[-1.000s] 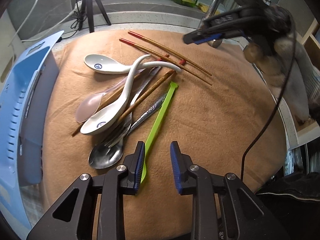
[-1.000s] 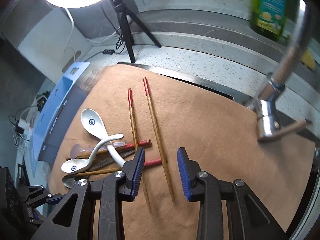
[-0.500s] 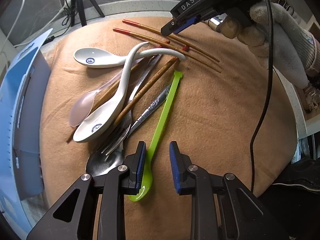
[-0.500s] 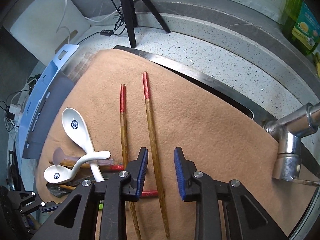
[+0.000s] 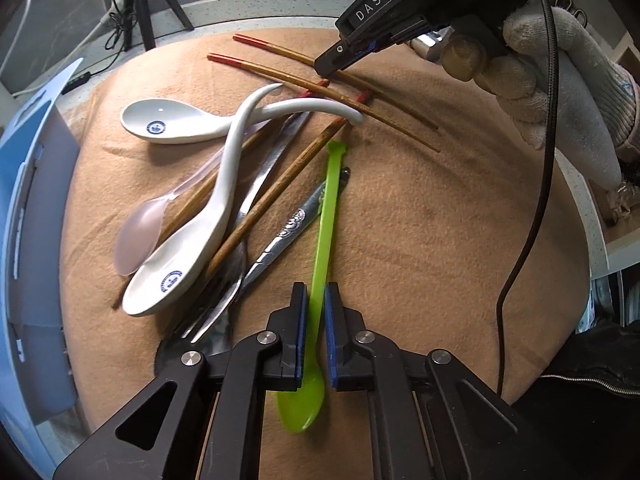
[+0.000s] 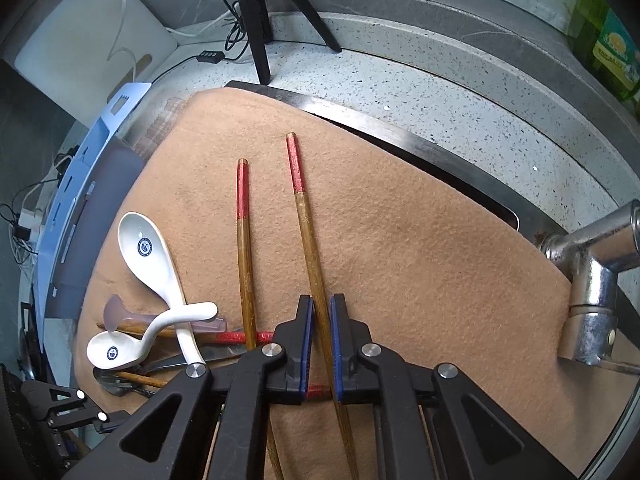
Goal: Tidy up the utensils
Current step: 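Carry green spoon with left tool into blue basket while right drops chopstick there, then move the right tool back over the white ceramic spoon, then grasp the white ceramic spoon handle with the right tool and lift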
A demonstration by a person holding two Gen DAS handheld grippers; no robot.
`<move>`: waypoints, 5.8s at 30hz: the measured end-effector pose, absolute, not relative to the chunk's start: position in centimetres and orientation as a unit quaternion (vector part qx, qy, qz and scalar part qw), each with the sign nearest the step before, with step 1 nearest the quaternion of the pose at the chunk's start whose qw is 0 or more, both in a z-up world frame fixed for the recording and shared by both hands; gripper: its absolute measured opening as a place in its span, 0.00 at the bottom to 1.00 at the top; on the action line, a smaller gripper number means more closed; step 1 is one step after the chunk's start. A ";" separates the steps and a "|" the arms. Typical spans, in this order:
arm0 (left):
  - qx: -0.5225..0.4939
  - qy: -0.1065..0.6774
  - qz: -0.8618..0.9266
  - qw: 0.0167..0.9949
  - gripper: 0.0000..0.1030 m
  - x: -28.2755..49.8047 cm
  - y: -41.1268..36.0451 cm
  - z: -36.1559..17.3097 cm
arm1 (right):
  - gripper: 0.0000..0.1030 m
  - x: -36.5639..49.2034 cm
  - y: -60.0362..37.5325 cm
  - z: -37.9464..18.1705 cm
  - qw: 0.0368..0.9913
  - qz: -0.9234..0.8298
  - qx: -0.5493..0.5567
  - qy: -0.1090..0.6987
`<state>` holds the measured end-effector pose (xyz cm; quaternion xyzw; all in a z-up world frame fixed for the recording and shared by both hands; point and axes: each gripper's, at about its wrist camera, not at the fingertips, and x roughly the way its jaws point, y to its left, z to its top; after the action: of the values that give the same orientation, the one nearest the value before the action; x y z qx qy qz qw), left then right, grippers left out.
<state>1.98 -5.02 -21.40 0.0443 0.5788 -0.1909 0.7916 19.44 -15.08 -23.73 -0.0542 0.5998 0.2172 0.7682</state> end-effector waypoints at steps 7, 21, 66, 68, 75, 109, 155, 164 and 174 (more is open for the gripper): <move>0.001 0.577 -0.204 0.791 0.05 1.7 -5.3 -21.5 | 0.06 18.7 -16.9 -23.3 0.778 0.205 -0.020 0.594; -0.062 0.553 -0.223 0.800 0.05 -0.1 -4.2 -19.2 | 0.06 14.7 -20.3 -20.4 0.801 0.191 0.022 0.568; -0.048 0.535 -0.020 0.844 0.09 6.5 23.8 -16.6 | 0.09 14.4 13.9 -20.8 0.745 0.288 0.090 0.596; -0.050 0.533 -0.018 0.844 0.14 6.6 24.0 -16.5 | 0.09 14.3 14.1 -20.7 0.747 0.287 0.083 0.594; -0.045 0.522 -0.020 0.851 0.14 6.0 24.2 -15.7 | 0.09 13.6 13.7 -19.4 0.755 0.296 0.076 0.580; -0.187 0.511 -0.068 0.836 0.41 -2.2 6.6 -15.6 | 0.39 12.4 -11.3 -18.0 0.741 0.342 0.073 0.573; -0.149 0.559 -0.108 0.809 0.36 3.0 4.9 -21.0 | 0.12 14.1 -7.9 -26.4 0.696 0.260 0.116 0.659; -0.152 0.548 -0.114 0.815 0.36 2.1 5.0 -20.1 | 0.11 13.6 -8.4 -25.3 0.700 0.265 0.132 0.650; -0.152 0.508 -0.101 0.842 0.35 0.4 6.6 -16.4 | 0.10 13.1 -6.6 -21.4 0.713 0.296 0.142 0.620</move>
<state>0.39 6.60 -16.35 -0.1516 0.5080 -0.1009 0.8419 13.12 -6.55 -21.38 0.1415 0.6196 0.2957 0.7132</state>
